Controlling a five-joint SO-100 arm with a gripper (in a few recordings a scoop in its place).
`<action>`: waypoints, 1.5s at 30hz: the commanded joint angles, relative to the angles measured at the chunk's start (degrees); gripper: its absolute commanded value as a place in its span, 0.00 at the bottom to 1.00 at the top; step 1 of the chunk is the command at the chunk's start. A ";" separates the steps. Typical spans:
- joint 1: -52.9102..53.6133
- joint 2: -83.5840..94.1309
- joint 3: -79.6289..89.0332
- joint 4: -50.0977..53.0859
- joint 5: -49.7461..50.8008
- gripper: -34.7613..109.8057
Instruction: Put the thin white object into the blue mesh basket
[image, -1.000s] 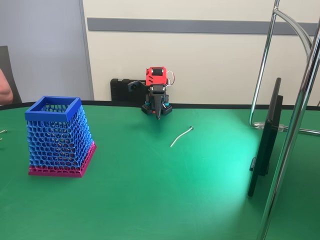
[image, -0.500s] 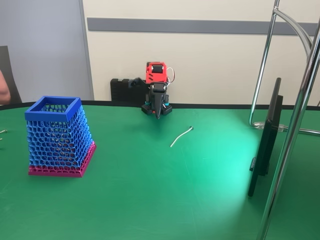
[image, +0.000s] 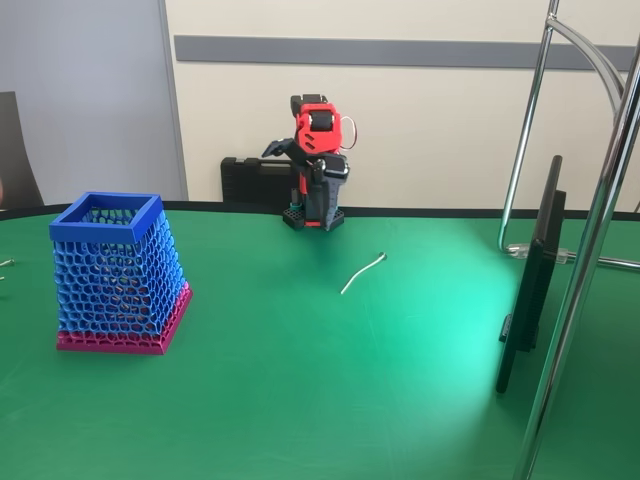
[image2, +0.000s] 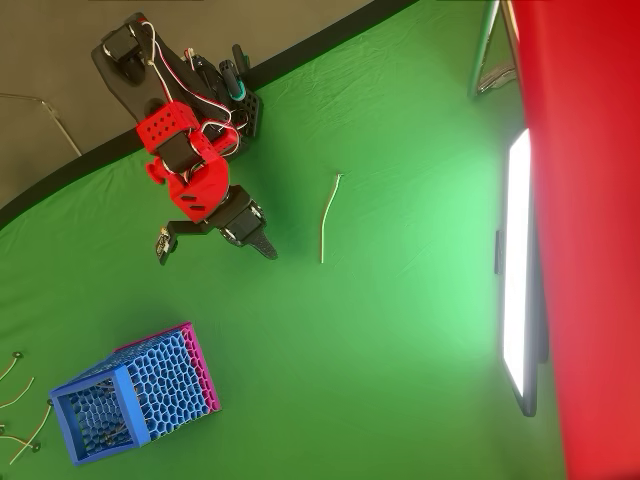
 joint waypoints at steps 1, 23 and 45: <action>-2.29 -3.69 -5.80 4.31 -3.87 0.26; -20.65 -31.11 -13.89 17.49 -17.84 0.35; -29.71 -45.53 -23.47 17.58 -11.78 0.36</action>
